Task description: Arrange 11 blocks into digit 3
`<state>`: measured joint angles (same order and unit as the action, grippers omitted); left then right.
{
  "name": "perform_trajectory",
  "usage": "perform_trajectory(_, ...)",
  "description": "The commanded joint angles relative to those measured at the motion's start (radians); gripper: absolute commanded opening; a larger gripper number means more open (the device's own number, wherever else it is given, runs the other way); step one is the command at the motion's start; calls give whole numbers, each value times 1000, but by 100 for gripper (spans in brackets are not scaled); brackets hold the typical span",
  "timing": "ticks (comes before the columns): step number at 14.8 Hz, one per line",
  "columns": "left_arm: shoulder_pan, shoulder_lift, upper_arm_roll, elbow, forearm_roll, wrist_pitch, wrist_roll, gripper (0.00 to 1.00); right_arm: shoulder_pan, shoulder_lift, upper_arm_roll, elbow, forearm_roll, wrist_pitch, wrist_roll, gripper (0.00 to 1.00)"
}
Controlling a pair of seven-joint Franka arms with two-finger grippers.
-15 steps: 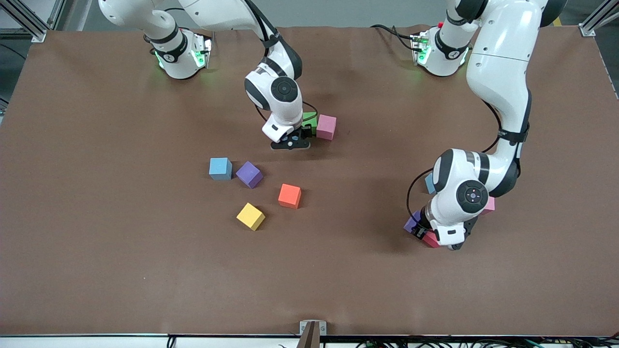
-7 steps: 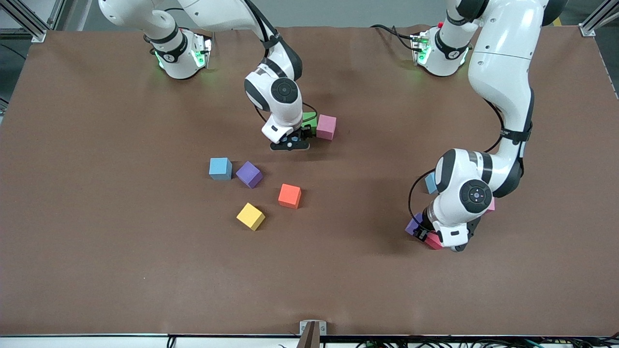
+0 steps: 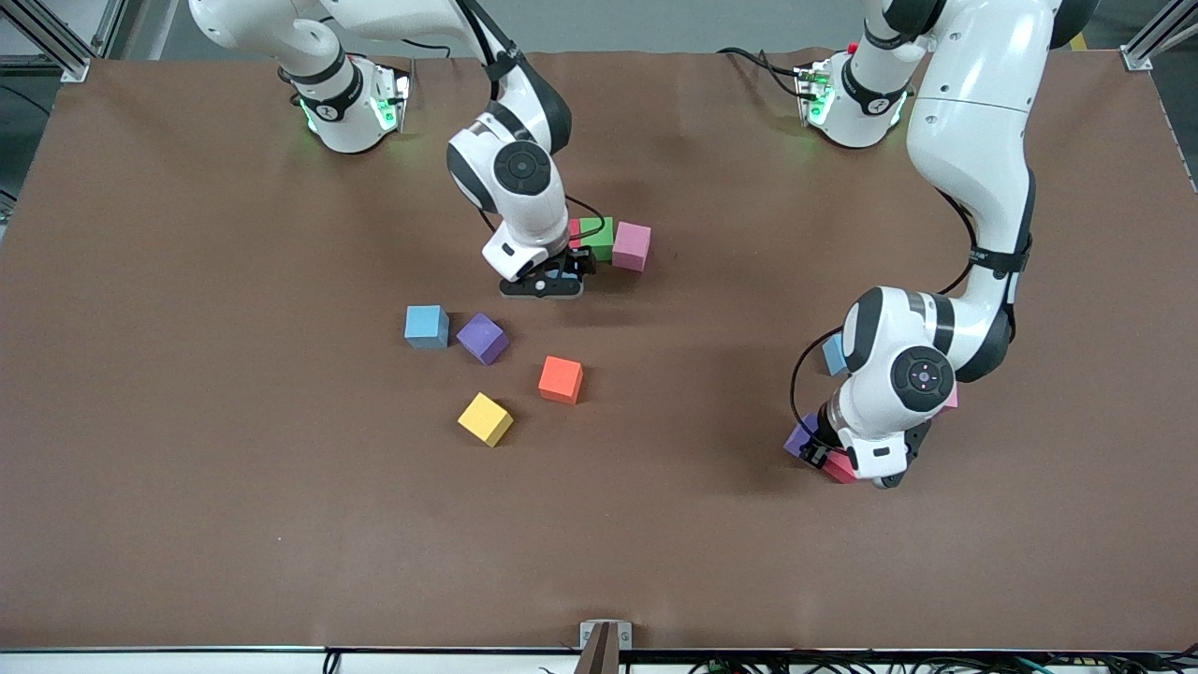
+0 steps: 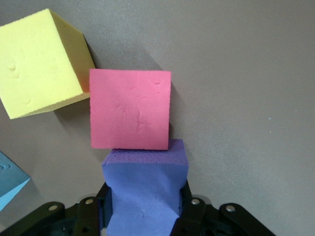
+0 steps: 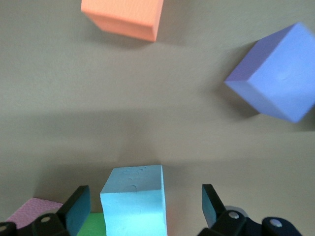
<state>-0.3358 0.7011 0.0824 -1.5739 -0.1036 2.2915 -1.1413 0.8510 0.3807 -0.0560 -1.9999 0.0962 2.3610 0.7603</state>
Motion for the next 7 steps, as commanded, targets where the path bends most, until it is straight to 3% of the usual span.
perform_trajectory(1, -9, -11, 3, -1, 13, -14, -15, 42, -52, -104, 5, -94, 3, -14, 5, 100)
perform_trajectory(4, -8, -11, 3, -1, 13, -14, -15, 42, -141, -187, 5, -183, 3, -17, 5, 100)
perform_trajectory(7, -8, -9, 3, -1, 13, -14, -15, 42, -240, -210, 2, -204, -3, -57, -9, 100)
